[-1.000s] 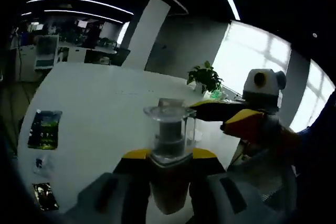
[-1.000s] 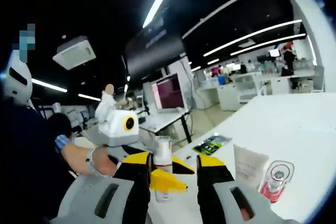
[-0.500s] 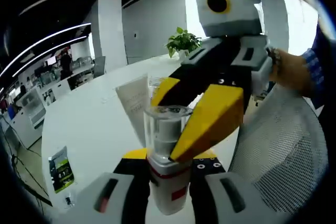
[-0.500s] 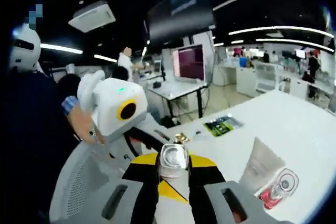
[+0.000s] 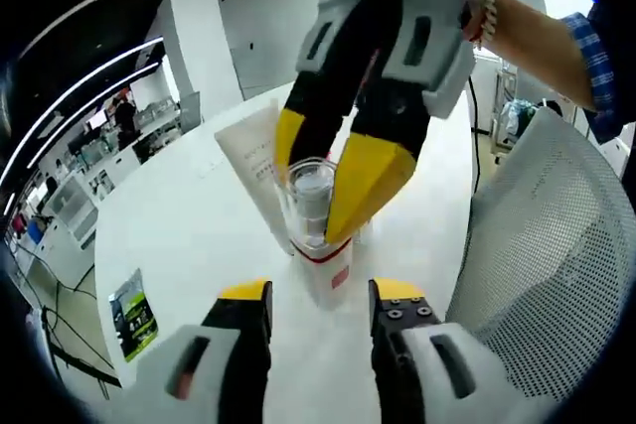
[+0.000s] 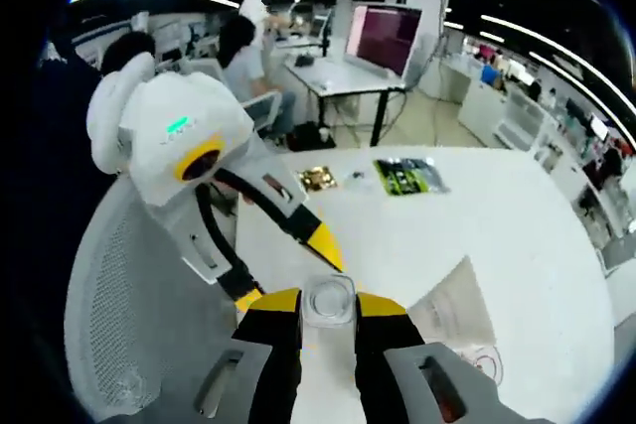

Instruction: Arrange the skincare products in the storage area until every visible bottle or jar stands upright without overlapping.

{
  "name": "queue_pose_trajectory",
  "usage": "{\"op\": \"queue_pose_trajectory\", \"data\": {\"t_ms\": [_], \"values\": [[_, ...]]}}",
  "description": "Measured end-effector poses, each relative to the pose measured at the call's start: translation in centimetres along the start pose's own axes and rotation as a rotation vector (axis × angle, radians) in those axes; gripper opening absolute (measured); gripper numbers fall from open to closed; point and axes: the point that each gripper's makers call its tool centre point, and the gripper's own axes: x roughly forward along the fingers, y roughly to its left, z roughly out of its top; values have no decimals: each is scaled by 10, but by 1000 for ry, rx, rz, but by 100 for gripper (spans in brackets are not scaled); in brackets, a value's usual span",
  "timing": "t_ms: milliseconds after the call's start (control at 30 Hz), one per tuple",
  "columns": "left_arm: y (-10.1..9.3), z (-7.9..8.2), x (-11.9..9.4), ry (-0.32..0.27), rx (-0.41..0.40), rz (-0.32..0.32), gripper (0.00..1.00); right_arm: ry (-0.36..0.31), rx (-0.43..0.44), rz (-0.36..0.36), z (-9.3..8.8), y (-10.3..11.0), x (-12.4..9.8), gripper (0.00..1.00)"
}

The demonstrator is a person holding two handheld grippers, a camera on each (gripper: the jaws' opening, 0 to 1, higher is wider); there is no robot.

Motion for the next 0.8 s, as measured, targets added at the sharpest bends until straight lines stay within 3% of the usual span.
{"op": "queue_pose_trajectory", "data": {"t_ms": [67,433,467,567,800], "values": [[1,-2,1,7,-14,-2,36,49,-4,-20,-12,-1,9,13],[4,-5,2,22,-49,1,35,53,80,-12,-32,-1,21,14],[4,-5,2,23,-48,1,35,27,91,-16,-29,-3,20,14],[5,-6,2,25,-49,5,35,29,112,-11,-32,-4,19,14],[9,-6,1,21,-67,10,35,-4,73,-34,-28,-8,17,14]]}}
